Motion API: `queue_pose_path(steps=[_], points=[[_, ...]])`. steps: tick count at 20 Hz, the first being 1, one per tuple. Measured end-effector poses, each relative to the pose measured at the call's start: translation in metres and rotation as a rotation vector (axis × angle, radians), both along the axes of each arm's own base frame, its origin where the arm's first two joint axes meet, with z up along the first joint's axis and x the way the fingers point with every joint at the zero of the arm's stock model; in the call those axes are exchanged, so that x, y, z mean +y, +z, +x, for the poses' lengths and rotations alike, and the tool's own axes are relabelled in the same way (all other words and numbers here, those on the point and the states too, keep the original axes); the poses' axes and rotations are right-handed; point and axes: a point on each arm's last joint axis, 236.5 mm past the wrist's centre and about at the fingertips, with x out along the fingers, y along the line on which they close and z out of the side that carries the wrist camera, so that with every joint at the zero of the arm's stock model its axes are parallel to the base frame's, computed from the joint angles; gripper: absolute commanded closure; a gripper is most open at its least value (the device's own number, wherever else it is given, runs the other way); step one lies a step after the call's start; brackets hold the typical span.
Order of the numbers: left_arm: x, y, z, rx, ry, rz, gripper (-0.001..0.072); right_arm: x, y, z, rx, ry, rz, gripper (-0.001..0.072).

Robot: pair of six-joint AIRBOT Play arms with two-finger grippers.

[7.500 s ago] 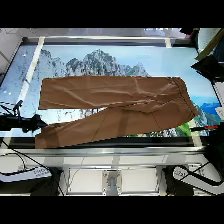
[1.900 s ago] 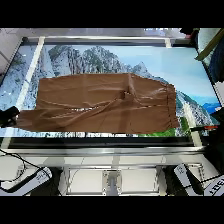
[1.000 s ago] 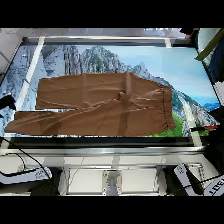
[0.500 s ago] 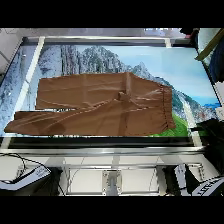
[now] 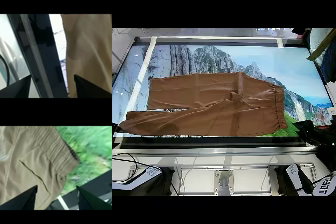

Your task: Fold the clothes and pants, and hang the long-sleeved shirts on hangers.

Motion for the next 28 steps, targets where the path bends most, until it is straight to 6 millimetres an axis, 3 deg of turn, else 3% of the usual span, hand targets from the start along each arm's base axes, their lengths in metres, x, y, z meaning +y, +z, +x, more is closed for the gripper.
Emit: queue_pose_path(steps=[5,8,10,12,15,18,21,28], points=[[0.002,-0.007,0.005,-0.059,0.037,-0.019,0.0108,0.009,-0.003,0.001,0.000,0.012,0.021,0.0153],[0.006,0.004,0.024,-0.220,0.056,-0.052,0.0108,0.013,-0.003,0.000,0.002,0.023,0.035,0.0153],[0.009,0.009,0.025,-0.288,0.054,-0.073,0.0108,0.015,-0.003,0.000,0.002,0.028,0.041,0.0153],[0.011,0.004,0.012,-0.305,0.061,-0.121,0.0155,0.016,-0.003,0.000,0.002,0.031,0.044,0.0153],[0.010,-0.007,0.002,-0.365,0.083,-0.225,0.0154,0.016,-0.002,0.000,0.002,0.031,0.047,0.0153],[0.008,-0.012,0.014,-0.478,0.061,-0.301,0.0050,0.019,0.000,0.001,-0.009,0.031,0.061,0.0154],[0.004,-0.018,0.031,-0.566,0.019,-0.346,0.0048,0.022,0.005,0.004,-0.024,0.032,0.082,0.0154],[0.005,-0.038,0.039,-0.585,-0.001,-0.360,0.0048,0.024,0.012,0.007,-0.051,0.030,0.083,0.0154]])
